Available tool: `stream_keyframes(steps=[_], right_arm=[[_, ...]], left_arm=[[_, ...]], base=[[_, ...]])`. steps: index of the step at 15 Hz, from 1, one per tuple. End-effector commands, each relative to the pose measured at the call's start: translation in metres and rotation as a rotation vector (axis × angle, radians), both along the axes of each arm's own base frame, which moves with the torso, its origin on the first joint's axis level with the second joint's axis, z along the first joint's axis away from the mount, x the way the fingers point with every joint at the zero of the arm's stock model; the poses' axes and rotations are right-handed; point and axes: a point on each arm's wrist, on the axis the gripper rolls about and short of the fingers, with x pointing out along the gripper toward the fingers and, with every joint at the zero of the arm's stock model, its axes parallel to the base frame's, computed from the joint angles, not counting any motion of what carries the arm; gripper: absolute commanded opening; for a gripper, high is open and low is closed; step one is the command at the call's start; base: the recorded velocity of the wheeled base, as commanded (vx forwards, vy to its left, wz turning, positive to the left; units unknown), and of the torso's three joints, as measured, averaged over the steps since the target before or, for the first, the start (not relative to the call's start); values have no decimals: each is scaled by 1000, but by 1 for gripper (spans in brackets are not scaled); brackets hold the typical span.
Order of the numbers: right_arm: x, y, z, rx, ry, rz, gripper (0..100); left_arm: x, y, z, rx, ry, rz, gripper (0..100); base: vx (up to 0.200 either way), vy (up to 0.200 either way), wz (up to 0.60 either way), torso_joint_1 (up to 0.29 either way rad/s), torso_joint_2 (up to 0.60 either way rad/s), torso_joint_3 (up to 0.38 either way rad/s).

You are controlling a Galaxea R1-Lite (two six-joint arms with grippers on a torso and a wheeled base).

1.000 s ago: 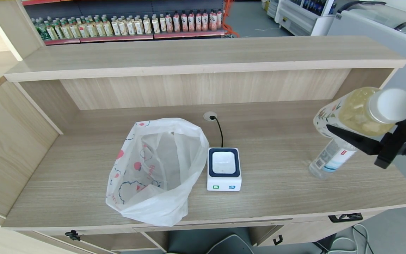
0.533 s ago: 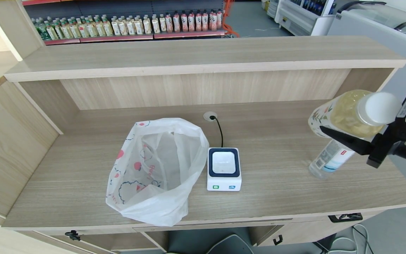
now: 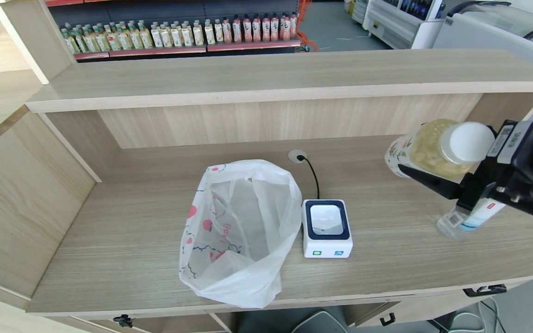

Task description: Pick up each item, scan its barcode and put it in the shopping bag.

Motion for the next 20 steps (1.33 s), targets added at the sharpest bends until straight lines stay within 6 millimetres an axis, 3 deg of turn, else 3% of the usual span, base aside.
stream_keyframes(steps=[1, 11, 20], right_arm=[[14, 7, -13, -15, 35, 22, 0], [28, 12, -71, -54, 104, 77, 0], [50, 21, -95, -78, 84, 148, 0]], left_arm=[[0, 0, 0, 1, 0, 0, 100], [0, 0, 0, 1, 0, 0, 100], [0, 0, 0, 3, 1, 0, 100]], base=[[0, 0, 0, 0, 0, 0], [0, 0, 0, 0, 0, 0], [0, 0, 0, 0, 0, 0]])
